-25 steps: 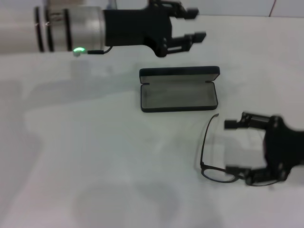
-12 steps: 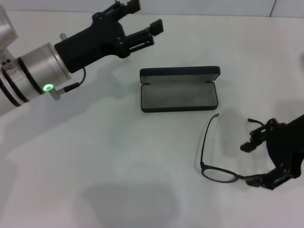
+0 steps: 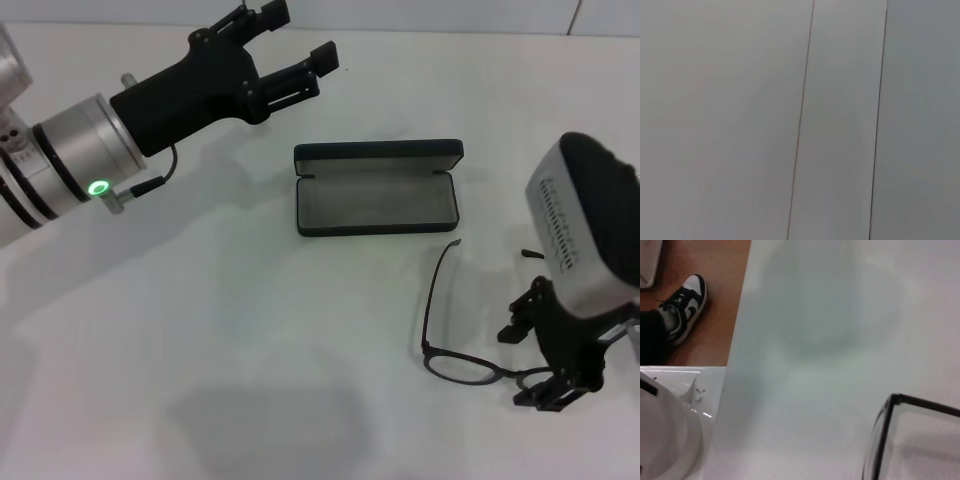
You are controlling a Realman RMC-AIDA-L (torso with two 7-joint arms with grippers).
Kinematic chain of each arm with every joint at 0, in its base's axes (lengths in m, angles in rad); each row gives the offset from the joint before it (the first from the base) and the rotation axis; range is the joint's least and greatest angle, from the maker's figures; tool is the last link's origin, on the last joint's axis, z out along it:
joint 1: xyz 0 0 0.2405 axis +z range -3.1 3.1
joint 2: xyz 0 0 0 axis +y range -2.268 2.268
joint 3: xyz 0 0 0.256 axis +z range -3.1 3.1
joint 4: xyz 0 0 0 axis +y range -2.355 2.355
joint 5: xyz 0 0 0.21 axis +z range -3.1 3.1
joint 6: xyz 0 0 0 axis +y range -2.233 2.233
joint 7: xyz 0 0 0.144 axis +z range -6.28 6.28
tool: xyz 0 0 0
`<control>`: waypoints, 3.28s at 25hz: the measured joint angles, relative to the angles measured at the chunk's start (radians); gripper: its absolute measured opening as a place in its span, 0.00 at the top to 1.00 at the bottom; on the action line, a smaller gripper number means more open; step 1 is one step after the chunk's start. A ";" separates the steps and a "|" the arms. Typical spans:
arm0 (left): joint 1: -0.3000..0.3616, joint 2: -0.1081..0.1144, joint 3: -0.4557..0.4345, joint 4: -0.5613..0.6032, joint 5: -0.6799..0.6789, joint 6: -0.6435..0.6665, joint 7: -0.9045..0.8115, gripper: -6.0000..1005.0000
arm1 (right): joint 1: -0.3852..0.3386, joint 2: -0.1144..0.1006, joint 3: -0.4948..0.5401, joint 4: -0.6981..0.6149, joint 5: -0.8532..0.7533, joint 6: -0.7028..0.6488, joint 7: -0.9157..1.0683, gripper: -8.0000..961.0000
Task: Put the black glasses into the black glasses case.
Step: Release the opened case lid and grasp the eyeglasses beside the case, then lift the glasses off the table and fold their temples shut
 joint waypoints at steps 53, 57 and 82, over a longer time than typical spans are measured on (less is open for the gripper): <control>-0.168 0.003 0.000 0.042 0.381 0.173 -0.289 0.13 | -0.249 -0.002 0.424 0.455 0.840 0.037 -1.155 0.88; -0.184 0.001 0.000 0.042 0.406 0.171 -0.298 0.13 | -0.250 -0.002 0.421 0.457 0.842 0.039 -1.165 0.88; -0.238 -0.001 0.000 0.052 0.495 0.096 -0.333 0.13 | -0.279 -0.004 0.426 0.469 0.840 -0.004 -1.275 0.87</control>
